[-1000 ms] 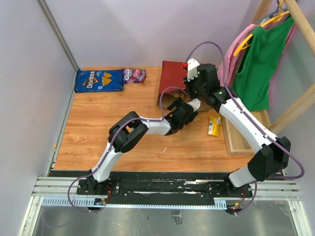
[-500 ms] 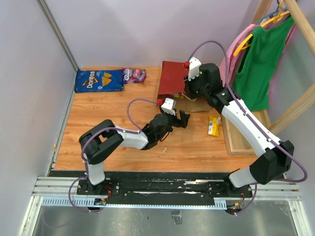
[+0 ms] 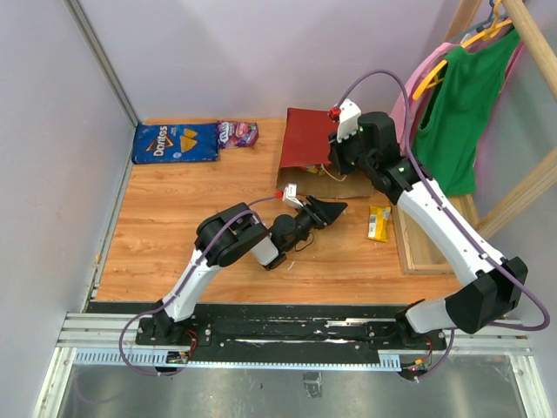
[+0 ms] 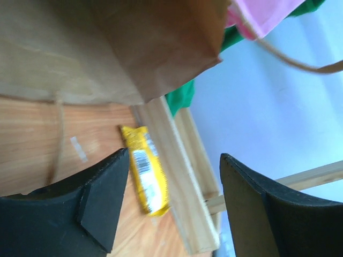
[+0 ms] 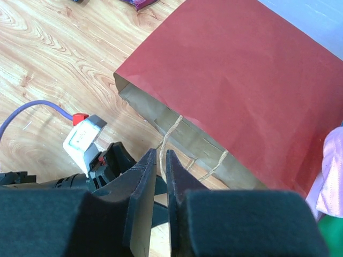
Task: Take the snacks out of the paper bag
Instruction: Take out the snack from the paper bag.
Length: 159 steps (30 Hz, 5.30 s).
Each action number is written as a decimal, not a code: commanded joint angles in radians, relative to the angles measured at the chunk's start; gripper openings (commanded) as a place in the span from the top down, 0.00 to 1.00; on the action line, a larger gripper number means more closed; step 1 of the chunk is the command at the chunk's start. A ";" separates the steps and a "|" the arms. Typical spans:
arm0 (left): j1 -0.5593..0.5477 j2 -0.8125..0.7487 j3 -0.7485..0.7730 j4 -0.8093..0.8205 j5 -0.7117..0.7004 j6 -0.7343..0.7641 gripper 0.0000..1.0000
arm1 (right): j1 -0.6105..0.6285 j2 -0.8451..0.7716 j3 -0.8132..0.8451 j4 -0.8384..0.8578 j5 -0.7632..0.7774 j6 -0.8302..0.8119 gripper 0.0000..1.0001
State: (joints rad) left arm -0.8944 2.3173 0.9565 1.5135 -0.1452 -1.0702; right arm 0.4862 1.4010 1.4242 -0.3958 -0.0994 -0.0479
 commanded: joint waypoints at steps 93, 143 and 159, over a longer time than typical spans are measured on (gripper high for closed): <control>0.109 0.209 0.855 -1.311 -0.513 -0.547 0.39 | -0.009 -0.088 0.001 -0.028 0.038 0.029 0.72; 0.176 0.220 0.871 -1.295 -0.474 -0.479 0.99 | -0.009 -0.093 -0.015 -0.011 0.032 0.034 0.72; 0.142 -0.033 0.472 -0.970 -0.412 -0.425 0.99 | -0.009 -0.086 -0.029 0.027 0.086 0.070 0.74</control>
State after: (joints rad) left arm -0.7387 2.3745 1.4937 0.4355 -0.5594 -1.5227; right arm 0.4862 1.3331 1.4082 -0.4076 -0.0486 -0.0025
